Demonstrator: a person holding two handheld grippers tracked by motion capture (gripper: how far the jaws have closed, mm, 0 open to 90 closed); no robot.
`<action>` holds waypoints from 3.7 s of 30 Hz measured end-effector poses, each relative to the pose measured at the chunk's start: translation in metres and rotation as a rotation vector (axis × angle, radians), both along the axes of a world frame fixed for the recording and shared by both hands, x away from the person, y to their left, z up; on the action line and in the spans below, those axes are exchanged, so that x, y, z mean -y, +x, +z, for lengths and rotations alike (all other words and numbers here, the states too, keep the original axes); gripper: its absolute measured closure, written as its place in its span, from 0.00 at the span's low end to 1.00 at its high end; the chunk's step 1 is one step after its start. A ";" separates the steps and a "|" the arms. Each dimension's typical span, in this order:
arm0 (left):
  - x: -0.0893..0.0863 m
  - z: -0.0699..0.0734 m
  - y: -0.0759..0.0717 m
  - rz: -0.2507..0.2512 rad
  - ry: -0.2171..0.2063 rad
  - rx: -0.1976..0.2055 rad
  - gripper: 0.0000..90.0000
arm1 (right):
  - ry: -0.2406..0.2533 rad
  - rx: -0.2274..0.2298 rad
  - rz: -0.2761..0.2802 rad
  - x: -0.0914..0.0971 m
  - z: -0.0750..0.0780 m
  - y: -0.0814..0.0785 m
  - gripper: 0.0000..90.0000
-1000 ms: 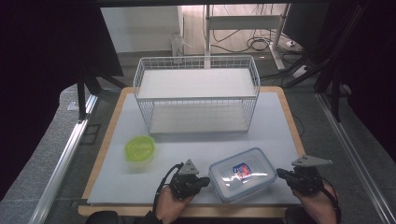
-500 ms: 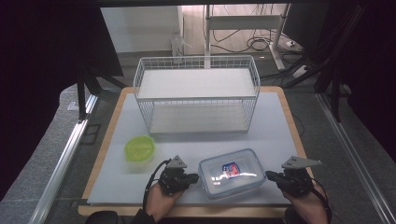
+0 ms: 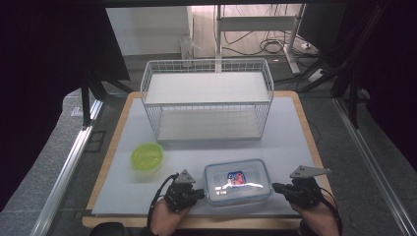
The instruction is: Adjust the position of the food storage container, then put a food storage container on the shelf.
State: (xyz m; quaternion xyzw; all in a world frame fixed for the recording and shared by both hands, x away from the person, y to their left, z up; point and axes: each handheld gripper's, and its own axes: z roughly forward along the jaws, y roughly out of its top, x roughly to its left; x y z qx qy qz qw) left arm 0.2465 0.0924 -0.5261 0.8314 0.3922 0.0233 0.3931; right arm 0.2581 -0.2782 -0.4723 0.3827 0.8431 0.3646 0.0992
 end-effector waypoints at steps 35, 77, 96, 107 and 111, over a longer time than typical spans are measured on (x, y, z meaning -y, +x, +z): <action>-0.021 0.000 0.022 0.046 0.041 0.011 0.98 | -0.016 0.022 -0.015 -0.028 -0.006 0.019 1.00; -0.065 0.023 0.007 0.103 0.027 0.209 0.03 | 0.123 0.094 0.003 -0.024 -0.008 0.048 0.14; -0.046 0.034 0.022 0.021 -0.026 0.153 0.03 | 0.120 0.024 0.069 -0.040 -0.002 0.052 0.07; -0.034 0.021 0.053 -0.014 -0.095 0.002 0.03 | 0.114 -0.125 0.110 -0.062 -0.010 0.065 0.02; -0.031 0.013 0.061 -0.049 -0.159 -0.070 0.01 | 0.151 -0.202 0.124 -0.066 -0.018 0.072 0.04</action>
